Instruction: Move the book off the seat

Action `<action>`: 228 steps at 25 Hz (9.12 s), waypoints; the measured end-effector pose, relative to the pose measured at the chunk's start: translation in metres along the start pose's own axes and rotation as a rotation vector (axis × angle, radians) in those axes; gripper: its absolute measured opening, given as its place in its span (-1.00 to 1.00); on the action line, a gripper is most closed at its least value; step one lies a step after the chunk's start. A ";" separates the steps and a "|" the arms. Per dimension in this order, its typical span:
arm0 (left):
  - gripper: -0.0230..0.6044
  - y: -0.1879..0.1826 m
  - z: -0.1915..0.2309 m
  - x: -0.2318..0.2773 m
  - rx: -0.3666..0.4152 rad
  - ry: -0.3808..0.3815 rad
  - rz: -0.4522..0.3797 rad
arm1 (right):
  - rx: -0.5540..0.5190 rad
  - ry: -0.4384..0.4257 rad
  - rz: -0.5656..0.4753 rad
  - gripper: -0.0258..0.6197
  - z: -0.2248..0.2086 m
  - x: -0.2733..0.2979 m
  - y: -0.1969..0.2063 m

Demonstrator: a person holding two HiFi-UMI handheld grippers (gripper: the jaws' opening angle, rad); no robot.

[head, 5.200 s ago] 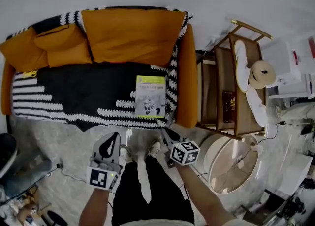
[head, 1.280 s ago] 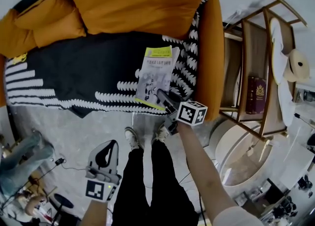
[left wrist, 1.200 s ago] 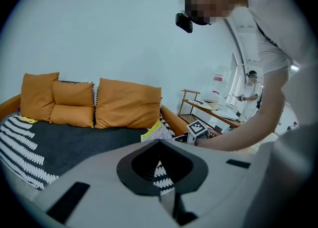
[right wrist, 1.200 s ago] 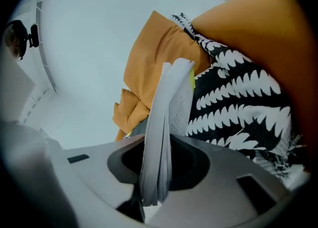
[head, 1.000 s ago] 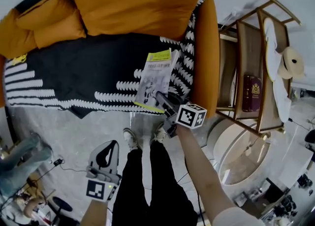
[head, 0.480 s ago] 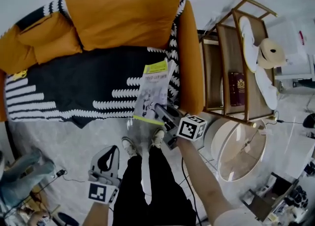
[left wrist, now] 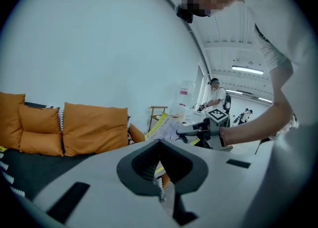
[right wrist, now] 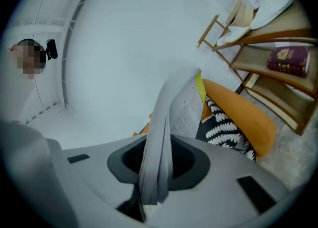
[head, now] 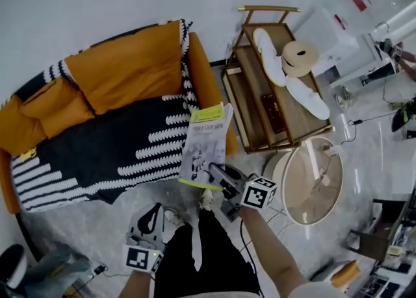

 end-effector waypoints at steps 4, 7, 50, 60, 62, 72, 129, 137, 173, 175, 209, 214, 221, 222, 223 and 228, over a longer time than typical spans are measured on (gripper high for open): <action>-0.88 -0.024 -0.018 0.007 0.063 0.111 -0.009 | -0.004 0.052 -0.100 -0.61 0.022 -0.060 -0.007; -0.87 -0.034 -0.036 0.011 0.106 0.186 -0.010 | 0.012 0.080 -0.171 -0.61 0.032 -0.107 -0.005; -0.88 -0.049 -0.536 0.234 0.350 0.931 0.124 | 0.188 0.560 -0.827 -0.61 -0.030 -0.643 0.041; -0.88 -0.018 -0.531 0.293 0.360 1.111 0.224 | 0.225 0.699 -0.916 -0.62 -0.059 -0.625 0.041; -0.88 -0.012 -0.530 0.298 0.361 1.117 0.236 | 0.225 0.705 -0.925 -0.62 -0.068 -0.624 0.045; -0.88 0.029 -0.534 0.320 0.362 1.088 0.262 | 0.325 0.636 -1.001 -0.63 -0.160 -0.619 0.068; -0.88 0.082 -0.534 0.335 0.401 0.928 0.391 | 0.469 1.081 -0.413 0.10 -0.405 -0.639 0.101; -0.88 0.062 -0.541 0.326 0.411 0.937 0.336 | 0.504 1.100 -0.544 0.08 -0.368 -0.664 0.107; -0.88 -0.115 -0.563 0.248 0.384 0.985 -0.007 | 0.151 1.115 -0.912 -0.85 -0.070 -0.753 0.036; -0.88 -0.123 -0.560 0.250 0.377 0.977 -0.027 | 0.081 1.118 -0.912 -0.85 -0.052 -0.758 0.020; -0.88 -0.192 -0.536 0.245 0.299 0.914 -0.215 | -0.367 1.188 -1.017 -0.85 0.132 -0.706 -0.012; -0.88 -0.190 -0.535 0.240 0.309 0.914 -0.217 | -0.403 1.188 -1.008 -0.85 0.136 -0.706 -0.018; -0.88 -0.187 -0.527 0.237 0.316 0.901 -0.206 | -0.419 1.205 -0.968 -0.85 0.136 -0.698 -0.016; -0.88 -0.186 -0.526 0.236 0.317 0.903 -0.205 | -0.421 1.205 -0.965 -0.85 0.137 -0.697 -0.016; -0.87 -0.185 -0.527 0.235 0.318 0.905 -0.204 | -0.423 1.205 -0.964 -0.85 0.137 -0.696 -0.015; -0.88 -0.181 -0.528 0.231 0.321 0.917 -0.200 | -0.423 1.205 -0.968 -0.85 0.139 -0.695 -0.010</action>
Point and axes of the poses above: the fingertips, and each gripper's own axes: x forward along the fingers, z to its left, y out of its underside, the point moved 9 cm from there along -x, backward along the fingers
